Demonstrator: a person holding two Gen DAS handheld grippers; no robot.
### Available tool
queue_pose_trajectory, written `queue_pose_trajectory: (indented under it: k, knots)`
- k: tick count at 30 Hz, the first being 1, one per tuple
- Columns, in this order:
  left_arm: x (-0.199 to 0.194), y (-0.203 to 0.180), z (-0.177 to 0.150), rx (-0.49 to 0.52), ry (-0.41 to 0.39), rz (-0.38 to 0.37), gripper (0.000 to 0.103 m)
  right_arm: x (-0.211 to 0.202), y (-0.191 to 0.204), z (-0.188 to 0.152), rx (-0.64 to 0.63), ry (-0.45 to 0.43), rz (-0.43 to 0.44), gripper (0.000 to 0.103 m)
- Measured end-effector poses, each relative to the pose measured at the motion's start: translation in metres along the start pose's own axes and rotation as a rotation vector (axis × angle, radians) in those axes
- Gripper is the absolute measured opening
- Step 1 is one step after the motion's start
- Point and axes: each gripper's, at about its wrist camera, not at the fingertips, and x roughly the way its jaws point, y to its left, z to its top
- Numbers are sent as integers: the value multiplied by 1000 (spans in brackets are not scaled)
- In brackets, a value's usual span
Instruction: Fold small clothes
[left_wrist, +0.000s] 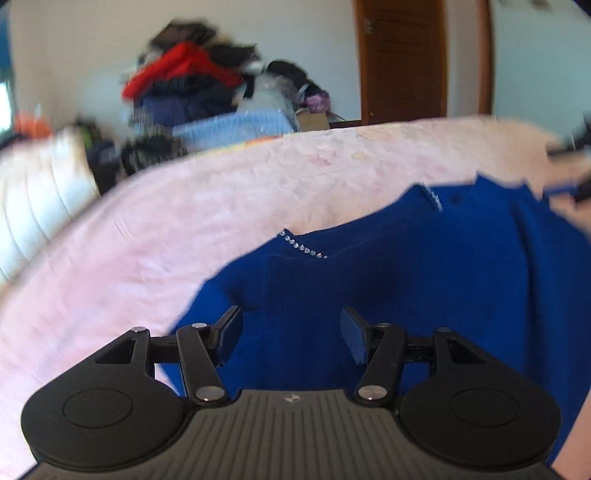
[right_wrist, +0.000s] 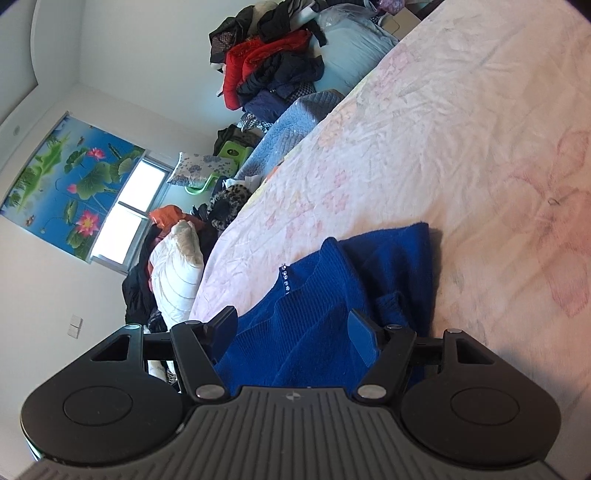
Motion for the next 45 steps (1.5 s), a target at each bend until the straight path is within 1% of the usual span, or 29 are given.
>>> queue_pose_trajectory:
  k: [2,4,5,7,9,10,11,12,14,15,16,18,21,22,24,25,26,27,29,32,33,35,37,39,40,41,43,45]
  knots:
    - [19,24,9,-177,46,-68,58,6,2,6,-29,13,-24,66]
    - [36,43,16,-312,75,-87,58,12,4,13,-47,26,-45,66]
    - [43,48,19,-348,87,-102,58,14,3,17,-51,29,-54,66]
    - [55,53,24,-371,120,-124,58,17,2,24,-52,33,-64,66]
    - [63,53,27,-363,145,-142,57,19,-1,30,-49,40,-62,66]
    - [65,52,27,-359,151,-156,52,21,-2,33,-49,46,-64,66]
    - [66,51,27,-354,153,-175,41,23,-5,35,-50,54,-70,66]
    - [67,50,27,-349,160,-183,26,25,-6,38,-57,62,-81,66]
    - [70,49,29,-340,169,-177,26,32,-6,40,-85,80,-112,66]
    - [70,48,29,-335,165,-172,21,36,-6,41,-102,91,-123,66]
    - [70,47,29,-330,167,-165,14,42,-4,41,-116,108,-124,64]
    - [71,48,30,-336,167,-154,7,52,1,42,-149,135,-122,63]
    - [71,48,32,-334,168,-131,5,70,8,46,-191,164,-145,61]
    - [71,46,33,-326,170,-127,5,77,9,47,-198,173,-156,58]
    - [70,42,35,-301,168,-113,5,89,11,47,-232,194,-169,33]
    - [70,41,35,-294,167,-112,5,94,14,45,-261,207,-173,10]
    - [68,41,35,-288,162,-111,5,98,17,43,-296,228,-180,10]
    - [66,41,35,-286,154,-103,4,100,23,39,-342,229,-196,10]
    - [59,44,36,-285,130,-96,4,94,31,37,-381,198,-196,9]
    - [45,53,42,-295,76,-97,4,70,35,51,-321,87,-116,9]
    - [43,56,43,-304,62,-85,4,63,34,56,-301,60,-95,9]
    - [44,68,47,-343,47,-47,4,63,26,63,-273,44,-128,9]
    - [57,77,45,-386,85,-49,4,72,12,64,-248,57,-184,9]
    - [71,74,39,-367,131,-16,4,84,2,58,-227,81,-217,9]
    - [72,72,37,-362,135,-11,4,88,0,56,-223,86,-223,9]
    - [70,71,36,-363,122,-7,4,90,0,53,-220,88,-217,9]
    - [64,74,38,-373,92,-27,4,87,7,52,-224,69,-180,9]
    - [69,76,40,-377,110,-20,4,82,12,57,-224,37,-154,9]
